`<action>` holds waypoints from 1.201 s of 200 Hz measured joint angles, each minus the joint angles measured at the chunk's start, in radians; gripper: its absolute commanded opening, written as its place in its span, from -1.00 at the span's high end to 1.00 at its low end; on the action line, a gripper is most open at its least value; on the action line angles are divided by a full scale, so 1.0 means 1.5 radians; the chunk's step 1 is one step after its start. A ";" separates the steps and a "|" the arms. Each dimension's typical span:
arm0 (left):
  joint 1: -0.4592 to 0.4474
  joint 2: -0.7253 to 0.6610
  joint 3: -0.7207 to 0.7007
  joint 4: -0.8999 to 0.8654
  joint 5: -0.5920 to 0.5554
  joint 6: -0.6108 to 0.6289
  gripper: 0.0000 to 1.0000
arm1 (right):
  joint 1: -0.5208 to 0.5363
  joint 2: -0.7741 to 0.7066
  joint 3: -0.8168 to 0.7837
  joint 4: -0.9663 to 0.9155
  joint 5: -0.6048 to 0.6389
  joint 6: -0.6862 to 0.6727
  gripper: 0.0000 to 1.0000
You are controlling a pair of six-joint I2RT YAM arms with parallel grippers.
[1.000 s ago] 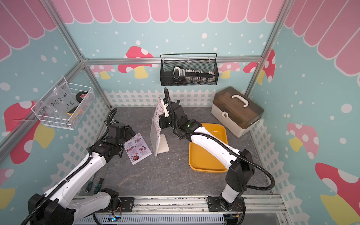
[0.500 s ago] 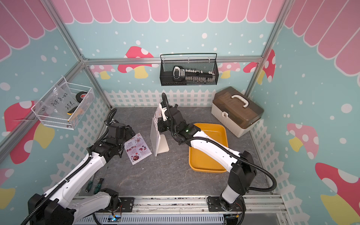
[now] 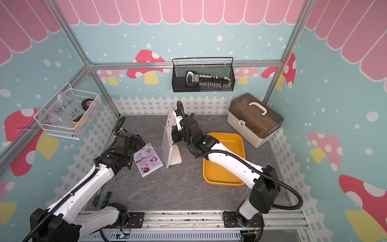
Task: Replace the menus in the menu holders
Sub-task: Insert the menu into the menu holder.
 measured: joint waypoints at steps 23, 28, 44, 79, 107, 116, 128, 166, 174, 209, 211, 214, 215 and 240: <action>0.000 0.000 0.000 0.000 0.000 0.000 -0.86 | 0.000 0.000 -0.014 0.010 0.000 0.000 1.00; 0.000 0.000 0.000 0.000 0.000 0.000 -0.86 | 0.000 0.000 -0.015 0.013 0.000 0.000 1.00; 0.000 0.000 0.000 0.000 -0.001 0.000 -0.86 | 0.000 0.000 -0.016 0.021 0.001 0.000 1.00; 0.000 0.000 0.000 0.000 -0.003 0.000 -0.86 | 0.000 0.000 -0.016 0.029 0.002 -0.001 1.00; 0.000 0.000 0.000 0.000 -0.003 0.000 -0.86 | 0.000 0.000 -0.017 0.044 0.003 -0.005 1.00; 0.000 0.000 0.000 0.000 -0.003 0.000 -0.86 | 0.000 0.000 -0.020 0.053 0.003 -0.005 1.00; 0.000 0.000 0.000 0.000 -0.003 0.000 -0.86 | 0.000 0.000 -0.029 0.064 0.003 -0.005 1.00; 0.000 0.000 0.000 0.000 -0.003 0.000 -0.86 | 0.000 0.000 -0.056 0.079 0.002 -0.005 1.00; 0.000 0.000 0.000 0.000 -0.003 0.000 -0.86 | 0.000 0.000 -0.057 0.081 0.002 -0.005 1.00; 0.000 0.000 0.000 0.000 -0.008 0.000 -0.86 | 0.015 -0.008 -0.070 0.093 0.002 -0.005 1.00; 0.000 0.000 0.000 0.000 -0.008 0.000 -0.86 | 0.017 -0.009 -0.071 0.093 0.002 -0.005 1.00; 0.000 0.000 0.000 0.000 -0.008 0.000 -0.86 | 0.018 -0.010 -0.072 0.094 0.002 -0.005 1.00; 0.000 0.000 0.000 0.000 -0.009 0.000 -0.86 | 0.019 -0.010 -0.072 0.094 0.002 -0.005 1.00; 0.000 0.000 0.000 0.000 -0.012 0.000 -0.86 | 0.034 -0.011 -0.074 0.095 0.002 -0.007 1.00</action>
